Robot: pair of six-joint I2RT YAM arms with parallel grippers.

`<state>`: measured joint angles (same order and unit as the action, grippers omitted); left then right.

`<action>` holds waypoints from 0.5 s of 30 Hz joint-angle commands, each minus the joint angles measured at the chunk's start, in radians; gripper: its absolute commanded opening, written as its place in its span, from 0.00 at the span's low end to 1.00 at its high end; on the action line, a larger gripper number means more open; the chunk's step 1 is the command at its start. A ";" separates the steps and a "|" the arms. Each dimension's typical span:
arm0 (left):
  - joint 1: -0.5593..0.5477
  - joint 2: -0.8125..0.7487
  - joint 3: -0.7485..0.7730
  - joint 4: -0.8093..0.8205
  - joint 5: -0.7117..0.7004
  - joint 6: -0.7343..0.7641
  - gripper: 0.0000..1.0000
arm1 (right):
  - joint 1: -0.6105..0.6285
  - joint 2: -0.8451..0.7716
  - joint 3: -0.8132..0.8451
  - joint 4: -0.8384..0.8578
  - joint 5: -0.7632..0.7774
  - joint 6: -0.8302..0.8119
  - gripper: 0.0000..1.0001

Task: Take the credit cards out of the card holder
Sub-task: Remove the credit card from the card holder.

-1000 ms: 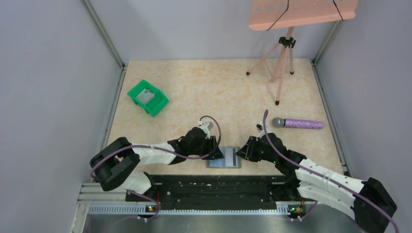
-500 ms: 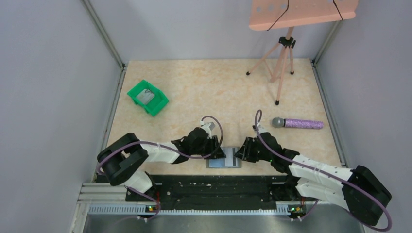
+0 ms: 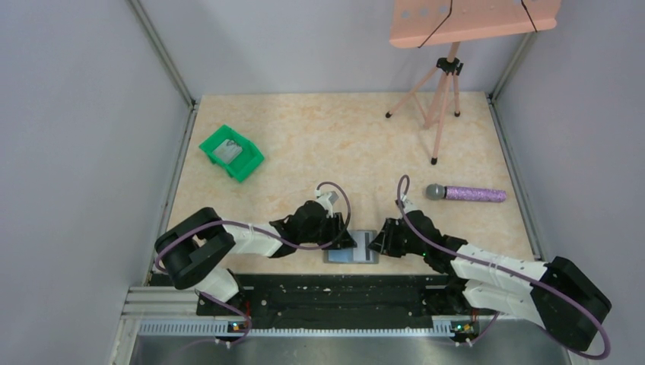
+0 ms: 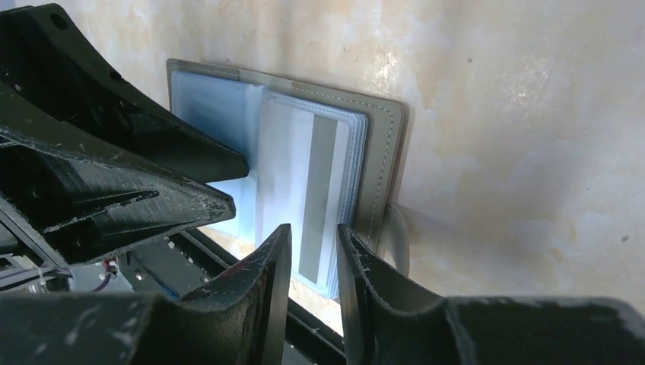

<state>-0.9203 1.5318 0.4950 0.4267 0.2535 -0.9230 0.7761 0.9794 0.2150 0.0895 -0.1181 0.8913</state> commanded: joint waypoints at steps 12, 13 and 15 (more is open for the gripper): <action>-0.020 0.024 -0.029 0.112 0.004 -0.019 0.41 | -0.003 0.050 -0.029 0.090 -0.020 0.011 0.25; -0.021 0.026 -0.029 0.114 0.005 -0.020 0.41 | -0.004 0.050 -0.031 0.090 -0.019 0.010 0.24; -0.022 0.027 -0.026 0.114 0.009 -0.022 0.41 | -0.003 0.055 -0.032 0.092 -0.019 0.011 0.22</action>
<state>-0.9325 1.5497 0.4793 0.4789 0.2535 -0.9409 0.7757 1.0222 0.1940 0.1505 -0.1295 0.9009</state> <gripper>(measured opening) 0.411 0.237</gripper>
